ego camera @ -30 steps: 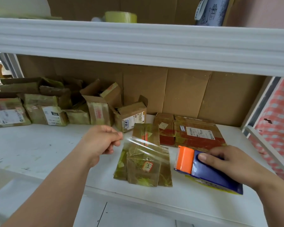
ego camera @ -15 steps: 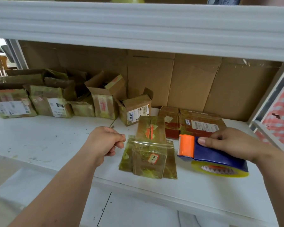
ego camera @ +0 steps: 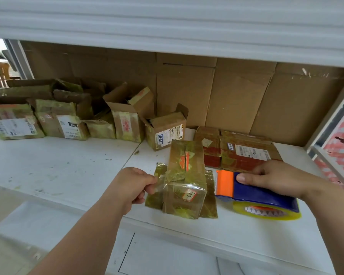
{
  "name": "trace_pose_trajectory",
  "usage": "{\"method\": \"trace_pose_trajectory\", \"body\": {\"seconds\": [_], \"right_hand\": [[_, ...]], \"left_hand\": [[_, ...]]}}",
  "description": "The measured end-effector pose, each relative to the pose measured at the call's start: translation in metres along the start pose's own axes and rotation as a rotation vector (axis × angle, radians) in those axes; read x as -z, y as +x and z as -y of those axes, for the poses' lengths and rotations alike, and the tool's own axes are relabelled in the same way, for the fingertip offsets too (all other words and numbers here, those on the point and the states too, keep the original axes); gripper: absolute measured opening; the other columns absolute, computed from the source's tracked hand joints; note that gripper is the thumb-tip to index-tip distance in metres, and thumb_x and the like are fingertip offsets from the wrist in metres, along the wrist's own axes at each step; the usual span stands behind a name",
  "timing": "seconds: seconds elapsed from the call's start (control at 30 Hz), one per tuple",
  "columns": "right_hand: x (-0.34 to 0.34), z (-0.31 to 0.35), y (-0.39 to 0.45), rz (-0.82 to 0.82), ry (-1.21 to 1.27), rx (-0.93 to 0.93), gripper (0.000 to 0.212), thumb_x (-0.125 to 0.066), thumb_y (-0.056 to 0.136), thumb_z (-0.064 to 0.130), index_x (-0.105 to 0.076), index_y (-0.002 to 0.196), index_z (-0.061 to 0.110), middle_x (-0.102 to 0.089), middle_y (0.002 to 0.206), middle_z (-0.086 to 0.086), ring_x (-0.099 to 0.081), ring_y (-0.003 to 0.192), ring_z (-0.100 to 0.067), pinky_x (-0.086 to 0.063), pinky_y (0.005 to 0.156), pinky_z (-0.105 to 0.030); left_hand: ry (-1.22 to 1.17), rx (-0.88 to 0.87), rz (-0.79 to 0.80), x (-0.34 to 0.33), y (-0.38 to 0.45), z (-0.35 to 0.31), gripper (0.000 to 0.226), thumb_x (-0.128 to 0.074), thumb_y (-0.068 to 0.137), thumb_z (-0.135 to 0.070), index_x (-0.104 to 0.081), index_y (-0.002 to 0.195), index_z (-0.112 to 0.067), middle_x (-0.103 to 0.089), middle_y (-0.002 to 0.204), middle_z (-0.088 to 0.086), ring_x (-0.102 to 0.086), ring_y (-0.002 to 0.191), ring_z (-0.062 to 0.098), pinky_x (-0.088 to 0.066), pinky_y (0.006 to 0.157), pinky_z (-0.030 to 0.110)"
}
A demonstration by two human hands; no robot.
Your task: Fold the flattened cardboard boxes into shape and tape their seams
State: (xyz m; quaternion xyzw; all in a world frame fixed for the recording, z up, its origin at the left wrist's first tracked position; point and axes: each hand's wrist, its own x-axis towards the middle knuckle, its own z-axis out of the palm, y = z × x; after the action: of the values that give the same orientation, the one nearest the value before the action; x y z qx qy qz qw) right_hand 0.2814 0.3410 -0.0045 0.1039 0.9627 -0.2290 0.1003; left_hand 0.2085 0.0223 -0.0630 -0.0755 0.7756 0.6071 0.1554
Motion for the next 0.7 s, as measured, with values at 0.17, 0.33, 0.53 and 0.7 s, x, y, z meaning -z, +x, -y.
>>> {"method": "trace_pose_trajectory", "body": {"seconds": [0.17, 0.33, 0.53, 0.7], "right_hand": [[-0.009, 0.003, 0.006, 0.023, -0.030, -0.007, 0.071, -0.047, 0.060, 0.084, -0.072, 0.073, 0.019, -0.068, 0.071, 0.001, -0.063, 0.069, -0.013, -0.041, 0.063, -0.027], [-0.018, 0.003, 0.009, 0.026, -0.013, -0.001, 0.075, -0.047, 0.059, 0.085, -0.073, 0.077, 0.017, -0.071, 0.075, -0.004, -0.065, 0.070, -0.016, -0.041, 0.062, -0.026], [-0.019, 0.004, 0.012, 0.017, -0.036, 0.021, 0.079, -0.045, 0.057, 0.087, -0.073, 0.080, 0.016, -0.072, 0.082, -0.009, -0.068, 0.079, -0.023, -0.041, 0.064, -0.029], [-0.019, 0.003, 0.012, 0.018, -0.041, 0.013, 0.078, -0.045, 0.058, 0.087, -0.074, 0.082, 0.018, -0.072, 0.081, -0.004, -0.068, 0.077, -0.018, -0.045, 0.066, -0.029]], "left_hand": [[-0.022, 0.062, 0.056, -0.009, 0.000, 0.002, 0.018, -0.071, 0.089, -0.014, -0.066, 0.085, 0.004, -0.070, 0.068, 0.015, -0.038, 0.044, 0.013, -0.038, 0.048, 0.023], [-0.014, 0.157, 0.123, -0.012, -0.001, 0.001, 0.021, -0.069, 0.092, -0.017, -0.065, 0.074, -0.005, -0.074, 0.077, 0.017, -0.037, 0.040, 0.011, -0.038, 0.045, 0.020], [0.173, 0.209, 0.217, -0.010, 0.003, -0.006, 0.028, -0.060, 0.096, -0.025, -0.068, 0.100, 0.001, -0.076, 0.083, 0.015, -0.039, 0.044, 0.014, -0.043, 0.046, 0.021], [0.207, 0.246, 0.217, -0.014, 0.007, 0.003, 0.026, -0.056, 0.096, -0.026, -0.067, 0.096, -0.002, -0.075, 0.078, 0.011, -0.035, 0.046, 0.014, -0.035, 0.046, 0.022]]}}
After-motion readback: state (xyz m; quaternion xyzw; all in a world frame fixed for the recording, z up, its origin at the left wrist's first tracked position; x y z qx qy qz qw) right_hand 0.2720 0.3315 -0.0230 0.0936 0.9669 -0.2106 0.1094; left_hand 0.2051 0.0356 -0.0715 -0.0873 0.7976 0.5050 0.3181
